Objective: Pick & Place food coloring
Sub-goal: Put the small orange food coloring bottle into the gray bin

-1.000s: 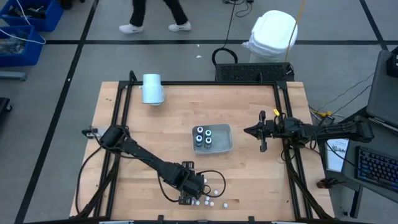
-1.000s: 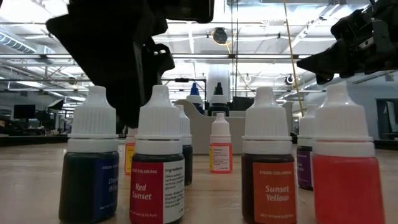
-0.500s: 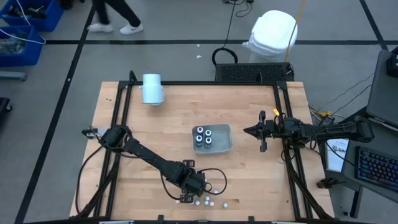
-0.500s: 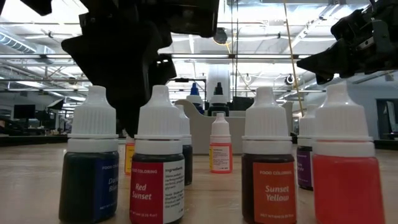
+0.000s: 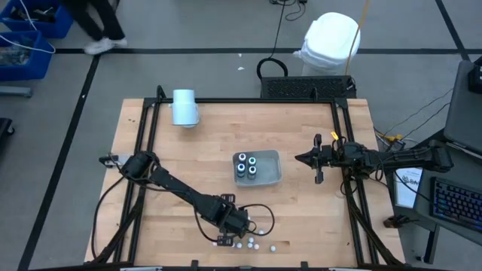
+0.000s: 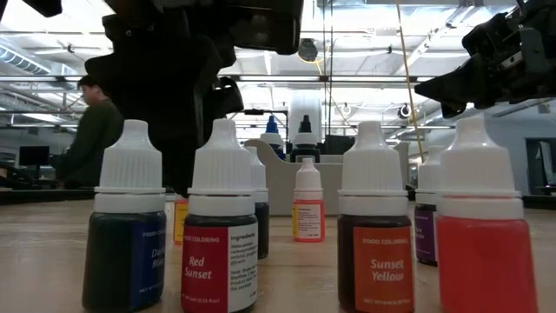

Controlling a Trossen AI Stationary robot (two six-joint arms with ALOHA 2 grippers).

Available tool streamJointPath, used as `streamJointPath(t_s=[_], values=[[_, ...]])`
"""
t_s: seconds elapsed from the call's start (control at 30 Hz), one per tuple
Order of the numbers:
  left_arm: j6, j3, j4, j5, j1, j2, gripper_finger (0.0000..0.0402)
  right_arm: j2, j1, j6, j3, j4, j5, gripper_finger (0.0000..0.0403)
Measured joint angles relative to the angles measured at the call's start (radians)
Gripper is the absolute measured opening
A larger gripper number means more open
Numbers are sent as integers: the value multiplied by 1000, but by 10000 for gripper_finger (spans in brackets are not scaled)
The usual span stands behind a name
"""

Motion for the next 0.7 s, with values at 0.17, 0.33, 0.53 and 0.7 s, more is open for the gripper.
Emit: streamJointPath(t_s=[0.17,0.33,0.53,0.7], values=[[0,1,-19,0,0,0,76,0,0,0,0,0,0,0],[20,9,-36,-5,3,0,68,0,0,0,0,0,0,0],[81,136,-155,-25,26,-7,65,0,0,0,0,0,0,0],[122,336,-249,-105,79,-8,64,0,0,0,0,1,0,0]])
